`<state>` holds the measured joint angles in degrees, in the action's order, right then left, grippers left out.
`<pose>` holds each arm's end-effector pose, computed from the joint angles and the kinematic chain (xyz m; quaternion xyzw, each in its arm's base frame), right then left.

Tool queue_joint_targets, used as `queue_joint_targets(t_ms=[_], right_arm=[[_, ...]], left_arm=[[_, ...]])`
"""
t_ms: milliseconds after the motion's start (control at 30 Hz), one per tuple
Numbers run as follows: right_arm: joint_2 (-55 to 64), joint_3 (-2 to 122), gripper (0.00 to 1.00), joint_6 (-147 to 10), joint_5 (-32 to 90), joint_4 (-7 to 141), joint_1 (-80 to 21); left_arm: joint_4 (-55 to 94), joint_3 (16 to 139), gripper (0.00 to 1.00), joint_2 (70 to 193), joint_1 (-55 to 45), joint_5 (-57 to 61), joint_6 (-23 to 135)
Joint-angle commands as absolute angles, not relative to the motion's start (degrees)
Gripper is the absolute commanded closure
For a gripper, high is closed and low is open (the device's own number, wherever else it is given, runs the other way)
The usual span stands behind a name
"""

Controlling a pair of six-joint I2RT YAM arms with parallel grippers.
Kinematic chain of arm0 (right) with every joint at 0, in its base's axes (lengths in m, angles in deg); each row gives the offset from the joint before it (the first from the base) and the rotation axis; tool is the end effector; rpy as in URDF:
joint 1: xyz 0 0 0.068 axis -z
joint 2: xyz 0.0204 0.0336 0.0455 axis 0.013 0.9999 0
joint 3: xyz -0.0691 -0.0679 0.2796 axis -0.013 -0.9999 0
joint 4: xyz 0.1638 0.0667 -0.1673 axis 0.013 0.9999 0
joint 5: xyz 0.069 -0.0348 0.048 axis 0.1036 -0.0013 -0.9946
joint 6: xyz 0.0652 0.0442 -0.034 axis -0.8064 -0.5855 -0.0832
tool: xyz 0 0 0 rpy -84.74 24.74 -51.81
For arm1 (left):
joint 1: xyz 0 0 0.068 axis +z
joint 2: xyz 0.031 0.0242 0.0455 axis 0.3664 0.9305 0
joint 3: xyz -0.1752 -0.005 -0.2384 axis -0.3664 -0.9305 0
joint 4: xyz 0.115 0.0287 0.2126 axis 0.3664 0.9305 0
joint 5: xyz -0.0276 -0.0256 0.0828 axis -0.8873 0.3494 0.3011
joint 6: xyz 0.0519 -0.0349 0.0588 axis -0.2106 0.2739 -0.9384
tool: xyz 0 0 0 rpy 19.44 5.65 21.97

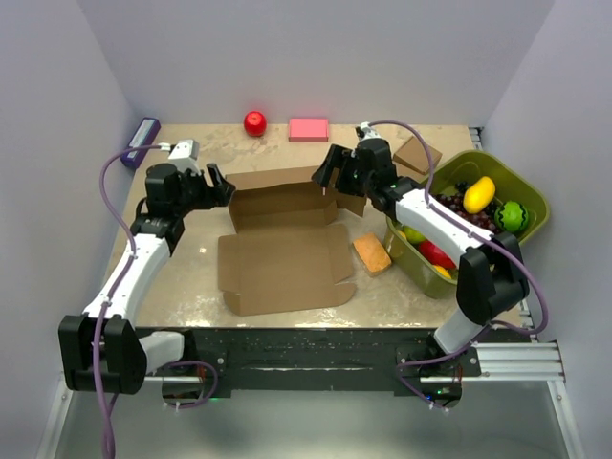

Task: Fold the paper box

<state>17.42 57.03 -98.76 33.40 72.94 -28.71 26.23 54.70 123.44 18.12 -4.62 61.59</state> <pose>0.3545 0.1929 0.3069 0.0540 0.8525 0.2995 0.4251 0.2773 -0.0359 0.3102 -0.0302 0.8270 -0.2056 0.5223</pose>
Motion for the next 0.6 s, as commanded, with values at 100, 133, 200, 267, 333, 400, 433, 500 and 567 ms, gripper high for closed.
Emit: queue_joint_targets(t_ms=[100, 133, 200, 267, 333, 400, 433, 500, 567], right_arm=[[17.9, 56.2, 0.14, -101.3, 30.6, 67.2, -28.8], [18.4, 56.2, 0.15, -101.8, 29.9, 66.9, -28.7], [19.0, 55.7, 0.16, -102.4, 28.5, 64.4, -28.7], [20.2, 55.7, 0.18, -103.3, 27.0, 63.5, -28.7], [20.9, 55.7, 0.2, -104.0, 25.5, 63.1, -28.7], [21.1, 55.3, 0.22, -104.8, 25.2, 61.8, -28.7], [20.9, 54.5, 0.23, -105.7, 25.2, 61.1, -28.7], [20.0, 53.4, 0.26, -106.8, 25.5, 58.5, -28.7], [19.7, 52.1, 0.29, -108.5, 26.2, 57.1, -28.7]], left_arm=[[22.7, 53.7, 0.28, 125.5, 19.5, -8.7, 62.9], [22.7, 53.6, 0.3, 125.6, 19.5, -8.9, 63.1], [22.7, 53.3, 0.32, 125.9, 19.6, -9.4, 63.2], [20.8, 53.2, 0.35, 126.6, 19.6, -9.9, 63.3], [20.7, 53.2, 0.4, 127.1, 19.6, -10.1, 63.4], [20.6, 53.2, 0.43, 127.4, 19.6, -10.5, 63.4], [20.5, 53.1, 0.45, 127.7, 19.6, -10.8, 63.5], [20.4, 53.1, 0.46, 127.8, 19.6, -11.1, 63.6], [20.3, 53.0, 0.48, 127.8, 19.6, -11.2, 63.7]])
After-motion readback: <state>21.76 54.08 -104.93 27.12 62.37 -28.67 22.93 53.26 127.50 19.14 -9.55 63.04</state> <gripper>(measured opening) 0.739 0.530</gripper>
